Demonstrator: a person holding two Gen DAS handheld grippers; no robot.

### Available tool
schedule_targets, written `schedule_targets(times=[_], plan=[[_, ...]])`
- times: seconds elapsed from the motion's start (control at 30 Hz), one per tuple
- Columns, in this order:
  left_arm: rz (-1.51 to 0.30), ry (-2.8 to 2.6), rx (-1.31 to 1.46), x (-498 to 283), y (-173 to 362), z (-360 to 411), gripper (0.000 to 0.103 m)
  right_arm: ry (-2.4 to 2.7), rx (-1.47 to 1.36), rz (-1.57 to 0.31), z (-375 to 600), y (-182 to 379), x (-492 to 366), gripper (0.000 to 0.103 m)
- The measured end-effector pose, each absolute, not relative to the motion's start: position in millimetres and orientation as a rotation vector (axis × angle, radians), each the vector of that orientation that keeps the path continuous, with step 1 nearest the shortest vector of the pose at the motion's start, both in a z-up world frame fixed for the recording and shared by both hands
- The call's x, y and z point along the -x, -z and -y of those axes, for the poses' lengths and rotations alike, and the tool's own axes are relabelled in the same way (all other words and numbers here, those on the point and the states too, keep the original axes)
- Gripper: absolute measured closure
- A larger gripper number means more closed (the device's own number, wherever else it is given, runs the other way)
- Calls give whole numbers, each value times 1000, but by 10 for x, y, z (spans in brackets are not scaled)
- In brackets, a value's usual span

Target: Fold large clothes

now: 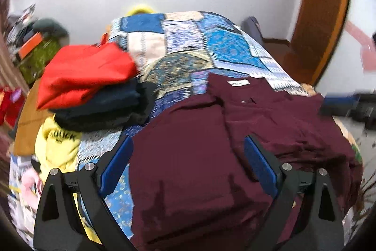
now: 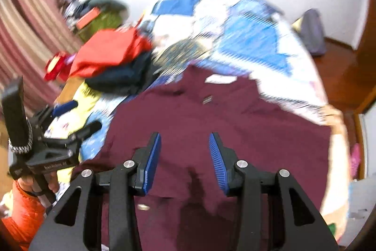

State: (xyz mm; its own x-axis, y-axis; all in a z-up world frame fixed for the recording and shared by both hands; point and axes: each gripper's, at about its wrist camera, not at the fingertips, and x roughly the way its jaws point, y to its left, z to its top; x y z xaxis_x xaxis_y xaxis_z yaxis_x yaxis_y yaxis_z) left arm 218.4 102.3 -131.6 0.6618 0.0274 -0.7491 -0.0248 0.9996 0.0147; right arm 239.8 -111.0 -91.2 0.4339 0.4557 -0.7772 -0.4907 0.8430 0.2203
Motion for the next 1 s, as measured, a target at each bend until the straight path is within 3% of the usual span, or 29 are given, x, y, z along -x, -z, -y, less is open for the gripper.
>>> schedule_targets(times=[0.2,0.6,0.87,0.97,1.0], plan=[[-918,61,-169,-2386,1545,-424,4,-371,42,-848,1814,928,-2409,57],[-1069,159,-494,-2820,2321,376,4,-192,-112,-1090,2559,1817,-2440,57],[-1023,217,-459,-3003,2220,560,4,-188,-158,-1155,2662,2272,-2225,56],[-1014,253,-446,-3057,2230,669,16,-179,-150,-1152,2665,2227,-2214,56],[-1017,256,-440,-3084,2228,678,28,-177,-148,-1158,2669,2215,-2217,56]])
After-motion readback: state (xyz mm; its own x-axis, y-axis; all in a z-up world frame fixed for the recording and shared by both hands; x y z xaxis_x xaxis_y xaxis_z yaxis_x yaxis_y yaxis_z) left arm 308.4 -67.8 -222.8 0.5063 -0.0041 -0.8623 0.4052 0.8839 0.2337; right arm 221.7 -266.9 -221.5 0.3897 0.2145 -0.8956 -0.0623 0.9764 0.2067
